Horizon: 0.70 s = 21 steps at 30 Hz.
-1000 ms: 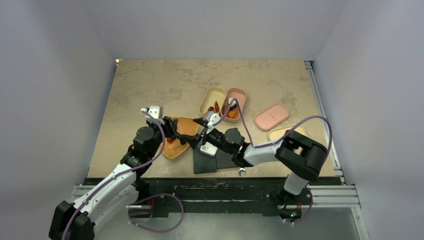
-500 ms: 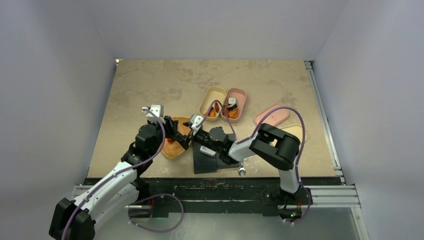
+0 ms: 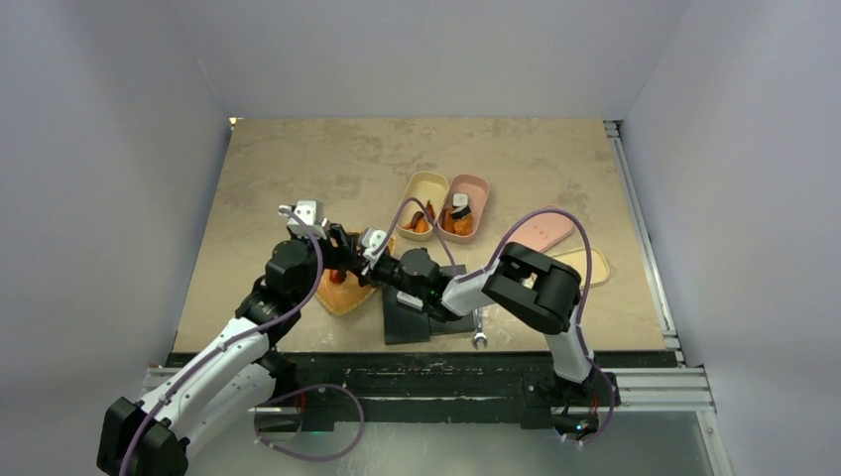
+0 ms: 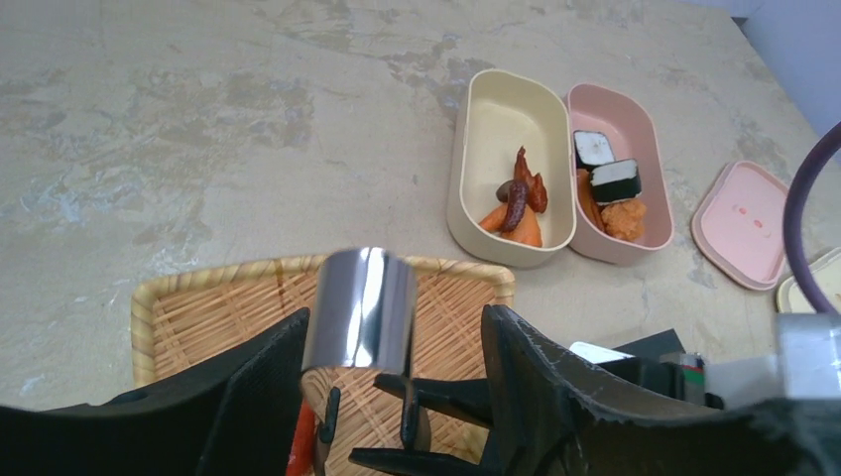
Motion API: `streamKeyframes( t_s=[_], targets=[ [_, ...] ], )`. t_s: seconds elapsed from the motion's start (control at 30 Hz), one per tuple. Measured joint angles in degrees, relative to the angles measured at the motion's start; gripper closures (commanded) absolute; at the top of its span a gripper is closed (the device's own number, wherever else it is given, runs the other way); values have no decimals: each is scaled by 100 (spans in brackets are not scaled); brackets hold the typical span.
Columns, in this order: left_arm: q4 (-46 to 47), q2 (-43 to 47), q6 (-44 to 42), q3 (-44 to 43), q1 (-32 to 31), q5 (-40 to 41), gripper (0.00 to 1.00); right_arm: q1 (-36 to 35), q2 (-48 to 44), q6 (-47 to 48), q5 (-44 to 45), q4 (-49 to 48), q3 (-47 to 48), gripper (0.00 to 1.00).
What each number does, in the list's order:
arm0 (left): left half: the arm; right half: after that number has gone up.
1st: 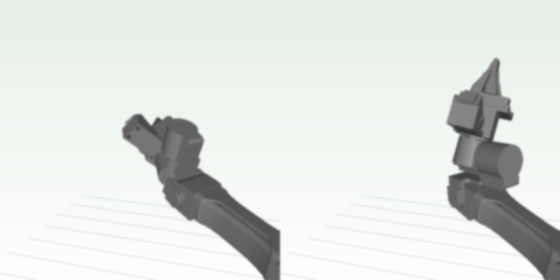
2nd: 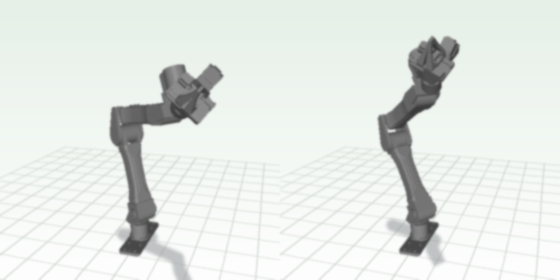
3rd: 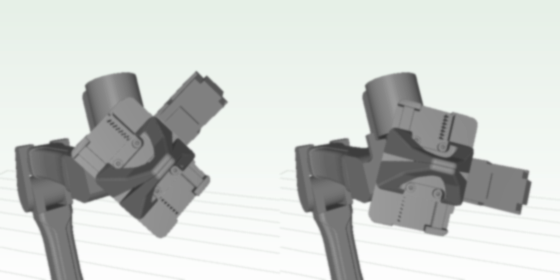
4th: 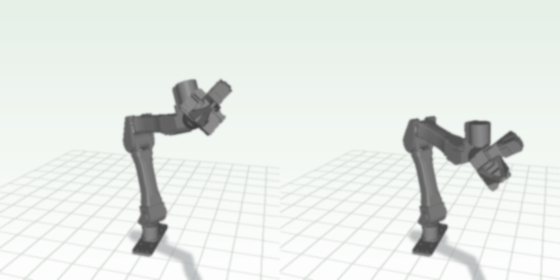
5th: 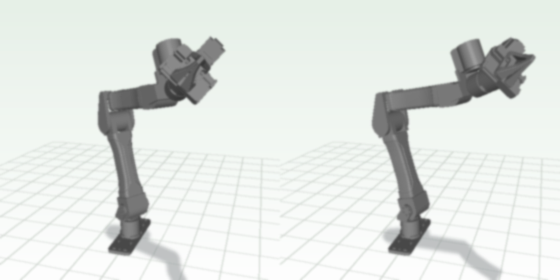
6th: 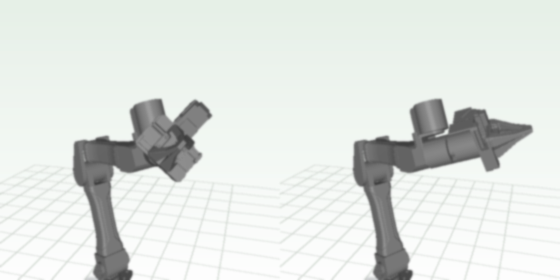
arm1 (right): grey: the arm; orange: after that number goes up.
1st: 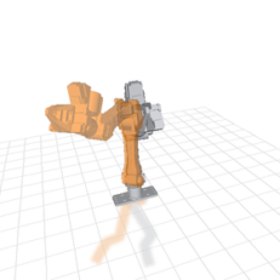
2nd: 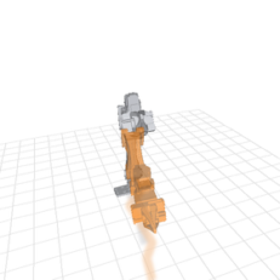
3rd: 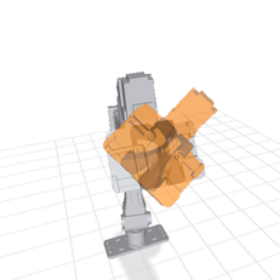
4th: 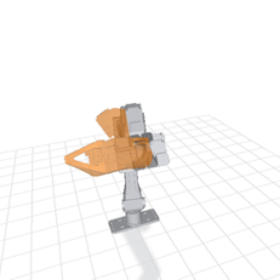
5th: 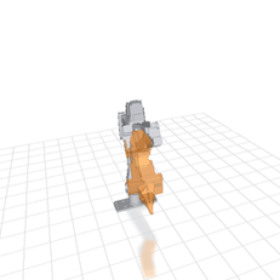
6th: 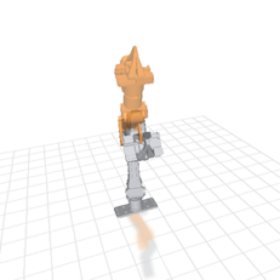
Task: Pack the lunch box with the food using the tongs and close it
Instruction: Adjust the clamp.
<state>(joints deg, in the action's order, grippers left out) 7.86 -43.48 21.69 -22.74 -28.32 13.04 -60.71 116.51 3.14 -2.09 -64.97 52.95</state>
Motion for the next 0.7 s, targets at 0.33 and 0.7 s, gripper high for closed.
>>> streamKeyframes(
  t_s=[0.33,0.7],
  targets=[
    [-697,251,20,-761,0,-87,21,0,-553,-531,284,164,-24,100],
    [-1023,562,33,-844,0,-238,32,0,-1145,-887,573,533,-20,100]
  ],
)
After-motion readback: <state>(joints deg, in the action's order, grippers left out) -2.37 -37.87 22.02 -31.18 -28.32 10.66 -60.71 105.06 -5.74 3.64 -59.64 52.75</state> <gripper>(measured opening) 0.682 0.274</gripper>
